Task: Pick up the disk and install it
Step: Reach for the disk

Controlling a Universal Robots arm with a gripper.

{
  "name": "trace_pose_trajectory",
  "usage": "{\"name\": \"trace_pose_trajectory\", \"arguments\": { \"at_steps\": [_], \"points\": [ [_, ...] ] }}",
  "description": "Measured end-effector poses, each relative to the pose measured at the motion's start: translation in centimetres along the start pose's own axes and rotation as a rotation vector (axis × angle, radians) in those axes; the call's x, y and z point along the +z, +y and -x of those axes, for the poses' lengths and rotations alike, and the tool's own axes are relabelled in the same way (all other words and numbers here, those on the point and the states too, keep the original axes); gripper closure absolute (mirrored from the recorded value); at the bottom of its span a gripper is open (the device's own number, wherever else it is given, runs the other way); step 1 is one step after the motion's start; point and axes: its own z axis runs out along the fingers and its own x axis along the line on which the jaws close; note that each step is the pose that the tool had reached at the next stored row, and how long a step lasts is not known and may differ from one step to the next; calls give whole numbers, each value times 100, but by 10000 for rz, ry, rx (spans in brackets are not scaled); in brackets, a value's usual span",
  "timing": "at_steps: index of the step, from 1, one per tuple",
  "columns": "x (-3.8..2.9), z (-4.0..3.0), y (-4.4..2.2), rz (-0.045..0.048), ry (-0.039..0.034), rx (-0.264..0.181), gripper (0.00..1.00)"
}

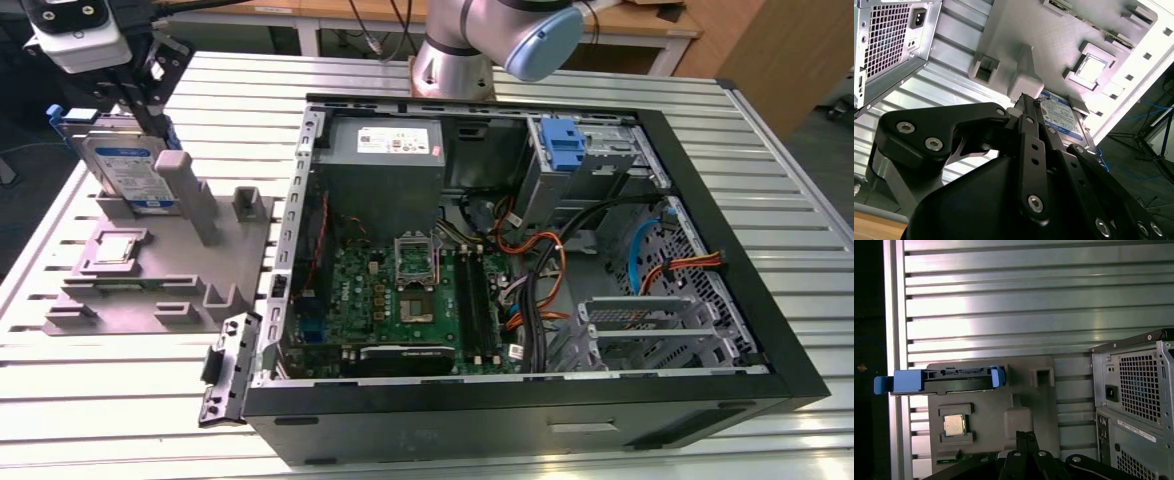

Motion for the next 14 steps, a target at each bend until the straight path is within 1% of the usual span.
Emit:
{"name": "trace_pose_trajectory", "arguments": {
  "at_steps": [3, 6, 8, 14],
  "points": [
    [2, -21, 23, 1, -1, -1, 90],
    [5, -58, 70, 1, -1, -2, 90],
    [7, -104, 86, 1, -1, -3, 90],
    [12, -281, 97, 0, 0, -1, 90]
  ]
}}
